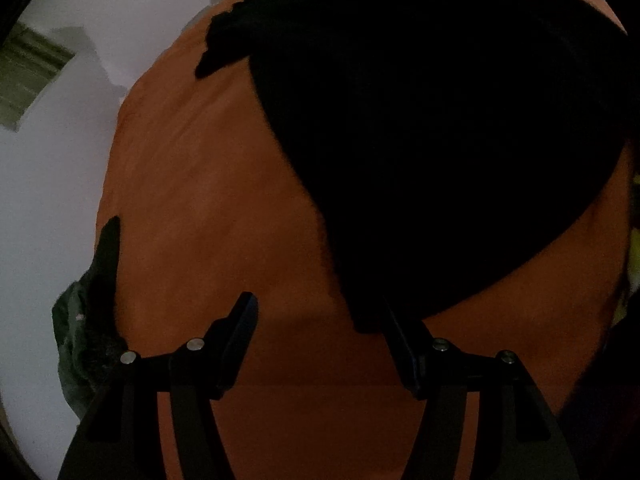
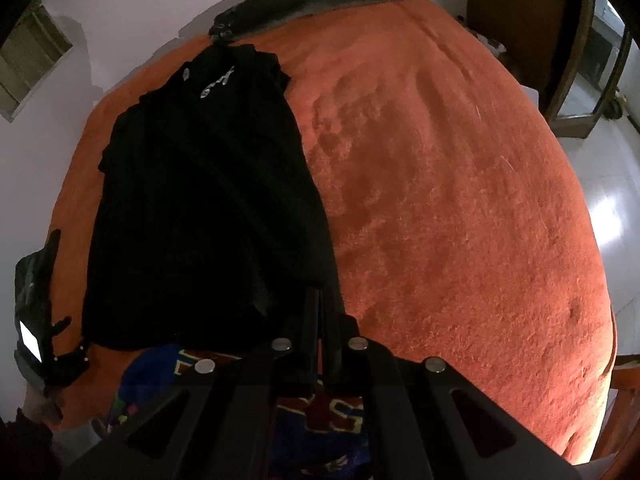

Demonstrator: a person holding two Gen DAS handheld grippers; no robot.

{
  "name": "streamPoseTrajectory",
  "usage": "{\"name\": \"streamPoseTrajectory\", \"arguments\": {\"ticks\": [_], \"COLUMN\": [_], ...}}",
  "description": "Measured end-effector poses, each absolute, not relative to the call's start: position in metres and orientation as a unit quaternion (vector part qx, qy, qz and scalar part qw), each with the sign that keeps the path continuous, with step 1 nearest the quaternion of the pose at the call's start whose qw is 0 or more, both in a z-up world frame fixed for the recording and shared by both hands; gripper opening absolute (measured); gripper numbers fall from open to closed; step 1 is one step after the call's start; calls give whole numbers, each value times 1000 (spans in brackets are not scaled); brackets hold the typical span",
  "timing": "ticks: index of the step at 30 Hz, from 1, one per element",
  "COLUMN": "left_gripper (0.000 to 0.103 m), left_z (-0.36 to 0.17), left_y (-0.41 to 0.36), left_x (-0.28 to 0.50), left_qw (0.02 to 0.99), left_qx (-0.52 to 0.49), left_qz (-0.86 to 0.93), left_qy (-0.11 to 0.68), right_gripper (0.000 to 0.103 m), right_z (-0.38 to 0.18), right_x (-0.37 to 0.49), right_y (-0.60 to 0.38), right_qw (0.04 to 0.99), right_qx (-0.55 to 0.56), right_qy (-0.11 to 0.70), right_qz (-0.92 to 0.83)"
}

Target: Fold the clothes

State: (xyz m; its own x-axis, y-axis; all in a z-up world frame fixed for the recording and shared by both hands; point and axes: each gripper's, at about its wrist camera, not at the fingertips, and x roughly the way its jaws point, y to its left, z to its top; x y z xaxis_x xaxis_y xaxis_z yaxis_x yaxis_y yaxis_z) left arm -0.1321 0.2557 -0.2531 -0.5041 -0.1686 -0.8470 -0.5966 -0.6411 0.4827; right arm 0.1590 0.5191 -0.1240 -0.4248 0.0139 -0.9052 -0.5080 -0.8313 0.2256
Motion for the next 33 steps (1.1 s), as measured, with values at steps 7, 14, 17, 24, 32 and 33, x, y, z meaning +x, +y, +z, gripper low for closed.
{"name": "streamPoseTrajectory", "arguments": {"ticks": [7,14,17,24,32,33], "left_gripper": [64,64,64,64,3,3], "left_z": [-259,-242,-240,-256,-237,-225], "left_y": [264,269,275,308,306,299], "left_x": [-158,-156,-149,-137,-122,-118], "left_qw": [113,141,137,143,149,139], "left_qx": [-474,-473,-460,-411,-378,-377], "left_qz": [788,815,820,814,842,853], "left_qy": [376,303,311,385,355,332], "right_gripper": [0,0,0,0,0,0], "right_z": [-129,-128,-129,-130,-134,-134], "right_x": [158,159,159,157,158,159], "right_y": [516,517,516,518,521,521], "right_qw": [152,151,150,145,141,141], "right_qx": [-514,-511,-512,-514,-515,-514], "right_qy": [254,260,262,265,277,279], "right_qz": [805,805,804,803,799,798]}}
